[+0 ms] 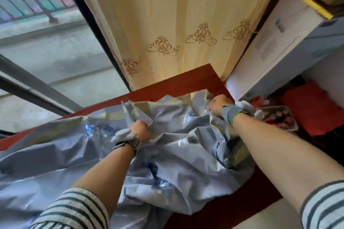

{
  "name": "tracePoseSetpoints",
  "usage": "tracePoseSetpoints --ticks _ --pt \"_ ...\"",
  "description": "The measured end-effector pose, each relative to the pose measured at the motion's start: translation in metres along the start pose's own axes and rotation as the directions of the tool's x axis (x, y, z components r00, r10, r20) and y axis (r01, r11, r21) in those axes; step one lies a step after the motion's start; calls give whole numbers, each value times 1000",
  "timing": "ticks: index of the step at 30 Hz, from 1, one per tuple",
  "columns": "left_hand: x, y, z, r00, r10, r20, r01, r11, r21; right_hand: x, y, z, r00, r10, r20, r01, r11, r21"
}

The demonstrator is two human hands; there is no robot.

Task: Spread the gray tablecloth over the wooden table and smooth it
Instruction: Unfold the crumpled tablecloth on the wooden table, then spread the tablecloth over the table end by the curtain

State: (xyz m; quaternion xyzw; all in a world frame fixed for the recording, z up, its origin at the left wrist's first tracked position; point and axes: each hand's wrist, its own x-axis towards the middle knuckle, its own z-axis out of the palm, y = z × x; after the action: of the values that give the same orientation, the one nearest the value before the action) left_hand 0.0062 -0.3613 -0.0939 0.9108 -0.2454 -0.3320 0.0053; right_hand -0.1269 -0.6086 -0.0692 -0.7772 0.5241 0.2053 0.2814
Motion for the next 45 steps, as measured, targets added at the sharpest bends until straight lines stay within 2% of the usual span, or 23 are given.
tracePoseSetpoints --ticks 3,6,10,12,15,17,20,24,27,29,32,35,37,39,41,43,44,45 --pt "18 26 -13 978 -91 -188 63 987 -150 35 -1 -47 970 -90 -224 110 991 78" --pt "33 49 -30 904 -199 -378 81 949 -306 68 -7 -80 929 -112 -353 179 971 161" --pt "46 72 -49 866 -244 -437 80 929 -360 99 -23 -100 894 -139 -426 240 951 193" --pt "53 81 -47 895 -264 -361 109 912 -395 110 -22 -96 914 -133 -383 226 952 207" --pt "63 90 -27 956 -277 -95 173 798 -577 128 -5 -71 976 -161 -149 196 944 266" --pt "62 93 -16 965 -264 -5 202 749 -631 131 8 -60 979 -198 -52 204 937 282" --pt "57 96 -7 960 -257 -111 172 855 -489 128 22 -62 975 -196 -101 218 920 325" --pt "45 114 -9 938 -220 -266 121 932 -343 115 52 -68 968 -125 -217 190 933 307" --pt "28 131 -7 949 -104 -299 26 966 -256 101 85 -60 987 -95 -132 132 942 308" --pt "10 141 1 956 3 -295 -86 959 -269 83 113 -52 998 -52 -40 62 947 314" --pt "-23 152 20 960 115 -255 -183 947 -264 55 154 -38 999 -44 15 38 958 286" --pt "-52 154 41 966 220 -135 -246 944 -222 23 179 -24 995 -67 80 58 992 114" --pt "-69 151 54 959 279 44 -261 934 -246 7 190 -13 993 -60 99 66 996 -63" --pt "-82 144 70 930 274 245 -218 948 -232 -9 195 -5 996 -51 72 63 983 -174" --pt "-92 137 89 869 195 455 -166 981 -104 -23 195 0 999 -46 11 47 988 -147" --pt "-102 130 110 739 24 673 -54 998 24 -37 192 -1 992 -78 -101 71 995 -66" --pt "-105 128 121 700 -39 713 -14 998 69 -41 192 -6 984 -95 -148 92 995 -30" --pt "-105 125 128 724 -64 687 0 996 92 -41 188 -13 979 -105 -173 109 994 14"
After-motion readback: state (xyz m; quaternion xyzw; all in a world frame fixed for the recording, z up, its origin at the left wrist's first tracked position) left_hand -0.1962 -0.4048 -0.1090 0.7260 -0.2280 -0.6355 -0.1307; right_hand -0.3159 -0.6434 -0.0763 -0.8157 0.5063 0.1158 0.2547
